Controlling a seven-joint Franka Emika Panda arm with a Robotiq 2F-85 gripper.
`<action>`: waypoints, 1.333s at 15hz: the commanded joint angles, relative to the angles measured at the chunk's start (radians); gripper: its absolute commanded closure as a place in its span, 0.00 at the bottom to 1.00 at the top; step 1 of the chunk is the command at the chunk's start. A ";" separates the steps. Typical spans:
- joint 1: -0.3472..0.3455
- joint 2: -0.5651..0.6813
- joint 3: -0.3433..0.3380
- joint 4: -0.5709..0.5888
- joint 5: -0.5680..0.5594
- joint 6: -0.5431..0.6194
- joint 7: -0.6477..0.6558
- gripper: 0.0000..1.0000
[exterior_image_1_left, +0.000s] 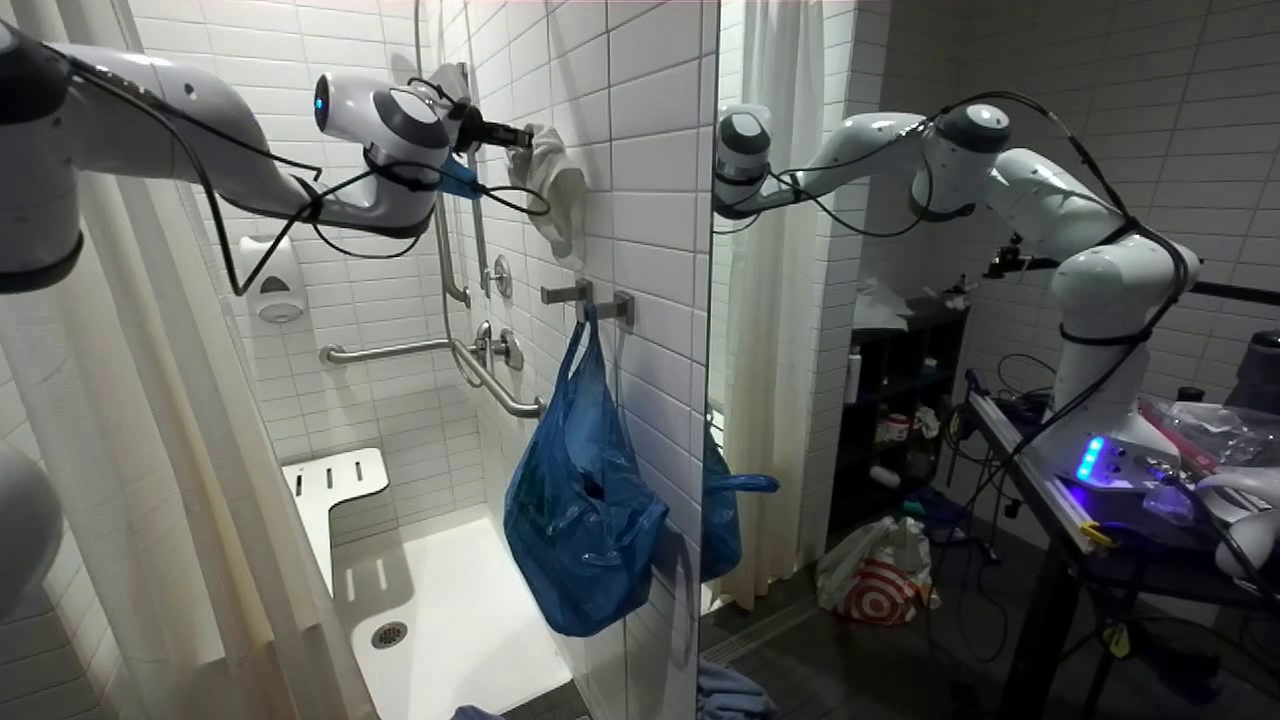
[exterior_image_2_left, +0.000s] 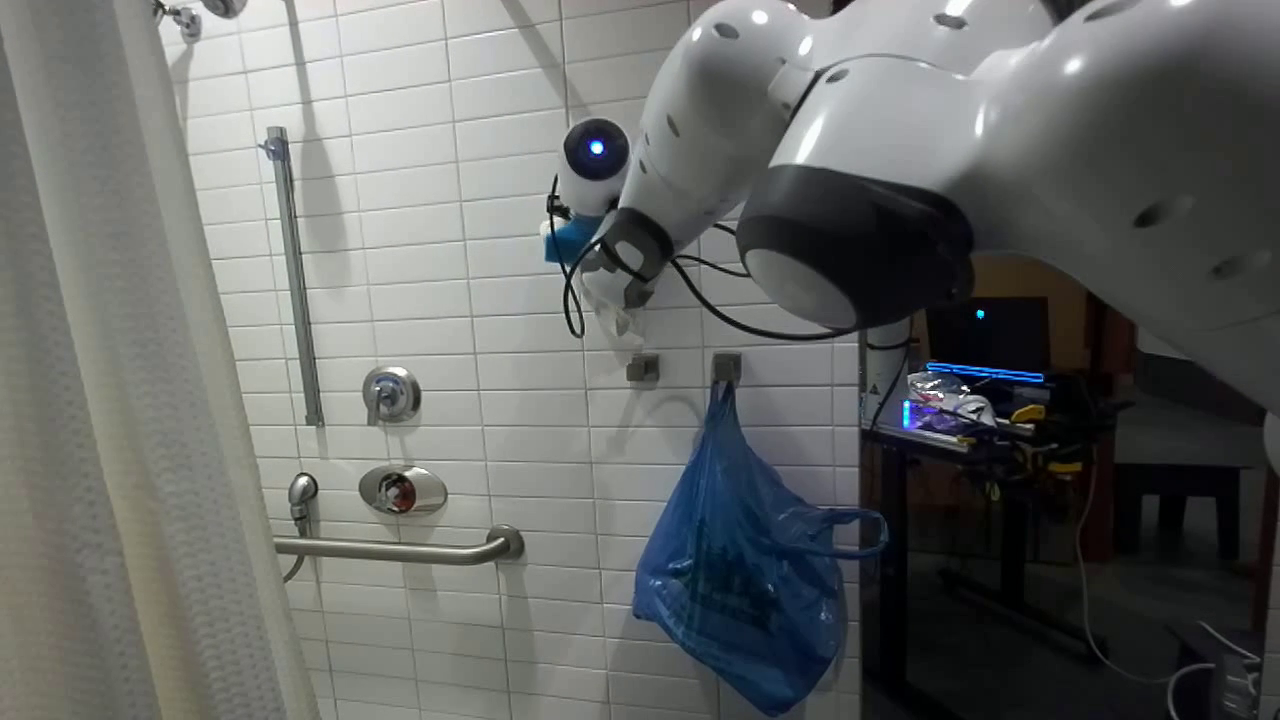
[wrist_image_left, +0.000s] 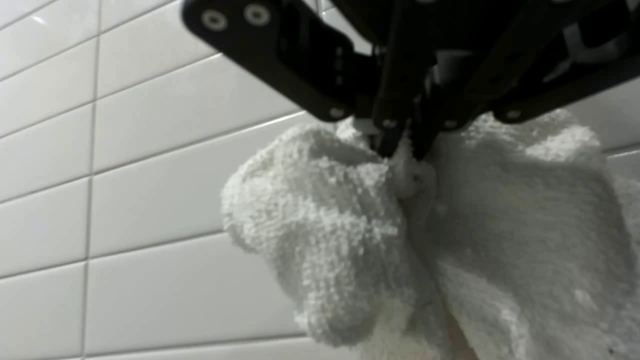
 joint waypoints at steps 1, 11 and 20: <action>0.178 0.040 -0.125 -0.262 0.086 0.226 -0.105 0.98; 0.459 0.015 -0.110 -0.553 0.604 0.317 -0.608 0.98; 0.455 -0.129 -0.082 -0.597 0.741 0.313 -0.721 0.98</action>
